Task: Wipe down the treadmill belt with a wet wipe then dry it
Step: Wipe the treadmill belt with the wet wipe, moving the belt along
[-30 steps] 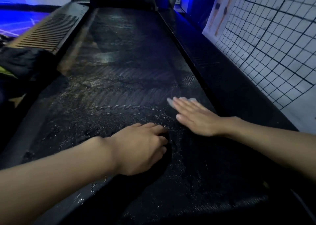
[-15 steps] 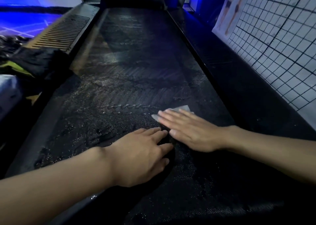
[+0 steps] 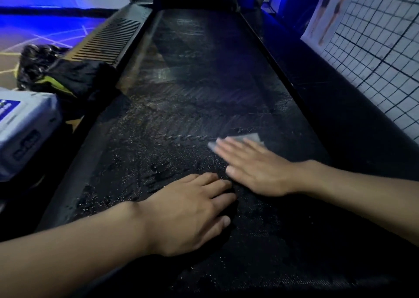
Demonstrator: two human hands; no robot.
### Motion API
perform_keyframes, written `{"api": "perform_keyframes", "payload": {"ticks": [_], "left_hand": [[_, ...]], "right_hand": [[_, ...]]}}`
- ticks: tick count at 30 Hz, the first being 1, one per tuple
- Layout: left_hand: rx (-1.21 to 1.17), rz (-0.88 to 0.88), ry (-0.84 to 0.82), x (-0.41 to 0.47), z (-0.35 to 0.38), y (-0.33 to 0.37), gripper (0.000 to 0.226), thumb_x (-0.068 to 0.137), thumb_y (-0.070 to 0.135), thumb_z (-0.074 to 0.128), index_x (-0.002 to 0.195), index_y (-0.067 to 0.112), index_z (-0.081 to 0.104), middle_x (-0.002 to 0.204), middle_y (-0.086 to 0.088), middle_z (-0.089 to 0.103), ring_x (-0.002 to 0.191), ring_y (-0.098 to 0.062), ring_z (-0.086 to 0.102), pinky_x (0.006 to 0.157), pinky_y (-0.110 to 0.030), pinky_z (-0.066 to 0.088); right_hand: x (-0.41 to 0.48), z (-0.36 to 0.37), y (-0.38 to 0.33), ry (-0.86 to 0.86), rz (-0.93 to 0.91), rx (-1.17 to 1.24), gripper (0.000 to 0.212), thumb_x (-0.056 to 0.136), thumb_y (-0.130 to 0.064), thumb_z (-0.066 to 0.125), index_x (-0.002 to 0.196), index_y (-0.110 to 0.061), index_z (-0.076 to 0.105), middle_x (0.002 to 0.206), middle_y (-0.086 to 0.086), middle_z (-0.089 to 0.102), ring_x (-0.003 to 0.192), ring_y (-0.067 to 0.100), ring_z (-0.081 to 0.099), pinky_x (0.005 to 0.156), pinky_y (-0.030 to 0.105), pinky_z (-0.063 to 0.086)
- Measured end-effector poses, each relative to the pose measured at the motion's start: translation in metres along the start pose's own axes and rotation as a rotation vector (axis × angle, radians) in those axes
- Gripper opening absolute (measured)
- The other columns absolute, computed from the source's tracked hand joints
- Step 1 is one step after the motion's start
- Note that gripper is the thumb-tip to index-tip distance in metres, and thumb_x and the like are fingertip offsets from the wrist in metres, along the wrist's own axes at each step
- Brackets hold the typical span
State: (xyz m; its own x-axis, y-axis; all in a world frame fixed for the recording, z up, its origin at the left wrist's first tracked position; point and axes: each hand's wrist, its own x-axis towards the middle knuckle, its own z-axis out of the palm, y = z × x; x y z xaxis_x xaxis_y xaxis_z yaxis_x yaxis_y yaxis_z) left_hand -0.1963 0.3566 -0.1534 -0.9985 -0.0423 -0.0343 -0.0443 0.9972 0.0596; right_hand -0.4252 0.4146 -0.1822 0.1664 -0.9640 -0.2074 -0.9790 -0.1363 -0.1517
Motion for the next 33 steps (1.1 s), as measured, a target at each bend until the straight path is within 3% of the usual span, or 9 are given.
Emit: {"api": "perform_keyframes", "payload": {"ticks": [2, 7, 11, 16, 19, 23, 27, 31, 33], "left_hand": [[-0.018, -0.001, 0.007, -0.004, 0.001, -0.004, 0.048, 0.101, 0.049, 0.025, 0.128, 0.020, 0.052, 0.140, 0.000, 0.049, 0.131, -0.021, 0.044, 0.108, -0.036, 0.040], [-0.032, -0.027, 0.042, -0.014, 0.002, -0.009, 0.048, 0.101, 0.049, 0.027, 0.136, 0.027, 0.051, 0.134, 0.001, 0.048, 0.122, -0.018, 0.047, 0.100, -0.036, 0.045], [-0.058, -0.013, 0.022, -0.020, 0.002, -0.016, 0.047, 0.102, 0.047, 0.027, 0.138, 0.026, 0.049, 0.141, 0.004, 0.048, 0.130, -0.015, 0.044, 0.106, -0.036, 0.041], [-0.072, -0.014, 0.017, -0.025, 0.004, -0.018, 0.050, 0.102, 0.047, 0.025, 0.142, 0.025, 0.047, 0.149, 0.003, 0.043, 0.139, -0.014, 0.037, 0.112, -0.036, 0.036], [-0.039, -0.022, 0.009, -0.028, 0.001, -0.019, 0.046, 0.101, 0.046, 0.028, 0.137, 0.027, 0.051, 0.145, 0.004, 0.047, 0.134, -0.015, 0.042, 0.107, -0.036, 0.041], [-0.048, -0.096, 0.001, -0.031, -0.008, -0.022, 0.044, 0.099, 0.051, 0.025, 0.132, 0.037, 0.051, 0.132, 0.003, 0.048, 0.119, -0.019, 0.047, 0.096, -0.039, 0.046], [-0.005, -0.128, -0.009, -0.037, -0.004, -0.025, 0.046, 0.098, 0.051, 0.027, 0.124, 0.028, 0.057, 0.128, 0.005, 0.050, 0.116, -0.018, 0.050, 0.095, -0.036, 0.046], [0.001, -0.190, -0.010, -0.046, -0.003, -0.029, 0.047, 0.098, 0.052, 0.028, 0.135, 0.033, 0.049, 0.126, 0.000, 0.050, 0.114, -0.021, 0.049, 0.095, -0.039, 0.046], [-0.015, -0.200, -0.023, -0.049, -0.003, -0.031, 0.048, 0.095, 0.053, 0.027, 0.130, 0.029, 0.048, 0.126, 0.005, 0.050, 0.119, -0.018, 0.047, 0.099, -0.038, 0.044]], "right_hand": [[-0.006, 0.002, -0.009, -0.008, -0.115, 0.036, 0.059, 0.099, -0.054, -0.004, 0.155, -0.039, -0.017, 0.164, -0.017, -0.018, 0.145, -0.005, -0.025, 0.120, 0.030, -0.016], [0.017, -0.009, 0.002, -0.006, 0.038, 0.024, 0.067, 0.089, -0.067, -0.012, 0.151, -0.044, -0.022, 0.163, -0.017, -0.019, 0.146, -0.002, -0.026, 0.123, 0.040, -0.010], [0.011, -0.004, -0.015, -0.044, -0.137, 0.072, 0.059, 0.100, -0.056, 0.000, 0.155, -0.042, -0.014, 0.163, -0.020, -0.017, 0.144, -0.007, -0.025, 0.119, 0.029, -0.018], [0.029, -0.007, -0.015, -0.001, -0.046, 0.001, 0.063, 0.096, -0.059, -0.007, 0.155, -0.039, -0.018, 0.164, -0.015, -0.018, 0.146, -0.001, -0.025, 0.123, 0.038, -0.011], [0.021, -0.004, -0.027, -0.021, -0.181, 0.043, 0.058, 0.101, -0.051, 0.001, 0.156, -0.039, -0.014, 0.163, -0.018, -0.017, 0.145, -0.004, -0.024, 0.120, 0.027, -0.016], [0.040, -0.013, -0.012, 0.020, -0.005, 0.010, 0.060, 0.100, -0.057, -0.003, 0.156, -0.038, -0.013, 0.166, -0.013, -0.012, 0.148, 0.001, -0.022, 0.123, 0.037, -0.010], [0.035, 0.001, -0.027, 0.019, -0.211, -0.002, 0.057, 0.098, -0.058, -0.004, 0.152, -0.044, -0.018, 0.165, -0.016, -0.013, 0.147, -0.004, -0.021, 0.121, 0.030, -0.014], [0.055, -0.012, -0.013, 0.045, -0.041, 0.017, 0.056, 0.096, -0.062, -0.007, 0.148, -0.046, -0.019, 0.165, -0.016, -0.012, 0.148, -0.002, -0.020, 0.124, 0.040, -0.007], [0.058, -0.007, -0.024, 0.037, -0.085, -0.026, 0.061, 0.094, -0.063, -0.007, 0.151, -0.043, -0.020, 0.165, -0.014, -0.014, 0.148, 0.000, -0.020, 0.123, 0.040, -0.009]]}}
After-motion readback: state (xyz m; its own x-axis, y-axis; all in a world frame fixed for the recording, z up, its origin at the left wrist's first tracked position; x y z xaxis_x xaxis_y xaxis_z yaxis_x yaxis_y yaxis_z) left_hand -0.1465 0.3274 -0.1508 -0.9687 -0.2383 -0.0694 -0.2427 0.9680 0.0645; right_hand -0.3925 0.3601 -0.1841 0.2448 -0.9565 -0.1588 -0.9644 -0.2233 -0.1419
